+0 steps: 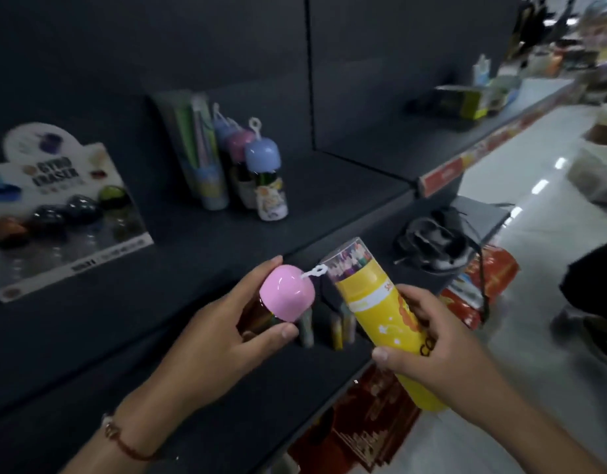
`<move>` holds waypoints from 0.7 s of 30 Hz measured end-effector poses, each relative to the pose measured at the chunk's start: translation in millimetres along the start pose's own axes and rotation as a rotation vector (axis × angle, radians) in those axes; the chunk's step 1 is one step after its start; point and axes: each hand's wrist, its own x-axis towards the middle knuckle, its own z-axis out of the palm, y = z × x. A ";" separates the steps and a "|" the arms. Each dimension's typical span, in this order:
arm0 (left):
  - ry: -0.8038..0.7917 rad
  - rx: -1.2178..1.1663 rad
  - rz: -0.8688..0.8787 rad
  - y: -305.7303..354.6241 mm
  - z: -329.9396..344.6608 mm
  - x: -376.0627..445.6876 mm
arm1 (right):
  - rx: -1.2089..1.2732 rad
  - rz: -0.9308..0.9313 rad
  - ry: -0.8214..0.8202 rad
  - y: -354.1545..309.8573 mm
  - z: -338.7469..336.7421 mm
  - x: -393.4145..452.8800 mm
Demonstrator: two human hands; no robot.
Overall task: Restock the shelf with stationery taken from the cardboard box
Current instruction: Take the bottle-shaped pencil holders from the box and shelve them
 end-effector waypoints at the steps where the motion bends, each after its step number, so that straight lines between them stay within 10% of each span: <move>1: 0.029 -0.050 0.008 -0.4 -5.3 8.2 | 0.009 -0.026 -0.005 -3.7 1.0 20.2; 21: 0.802 -0.329 0.132 22.4 -4.3 152.4 | 0.352 -0.331 -0.241 -72.4 14.8 395.9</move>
